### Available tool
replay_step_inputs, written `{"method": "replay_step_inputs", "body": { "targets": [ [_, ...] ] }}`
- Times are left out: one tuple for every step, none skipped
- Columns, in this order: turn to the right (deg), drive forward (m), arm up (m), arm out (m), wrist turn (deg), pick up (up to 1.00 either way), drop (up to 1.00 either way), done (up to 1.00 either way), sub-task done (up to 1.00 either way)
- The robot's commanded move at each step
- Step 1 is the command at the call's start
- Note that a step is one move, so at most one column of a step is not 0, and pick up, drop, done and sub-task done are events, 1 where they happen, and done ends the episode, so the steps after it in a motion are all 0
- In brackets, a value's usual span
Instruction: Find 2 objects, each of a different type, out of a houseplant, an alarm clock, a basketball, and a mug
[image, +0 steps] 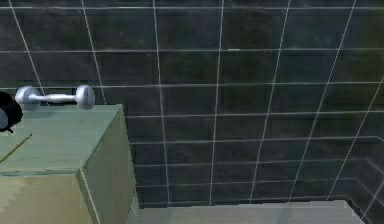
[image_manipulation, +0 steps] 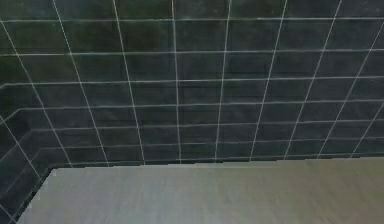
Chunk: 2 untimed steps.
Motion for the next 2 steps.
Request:
{"method": "replay_step_inputs", "body": {
  "targets": [
    [-3.0, 0.0, 0.0, 0.0, 0.0, 0.0, 0.0, 0.0, 0.0],
    [0.0, 0.15, 0.0, 0.0, 0.0, 0.0, 0.0, 0.0, 0.0]
  ]
}}
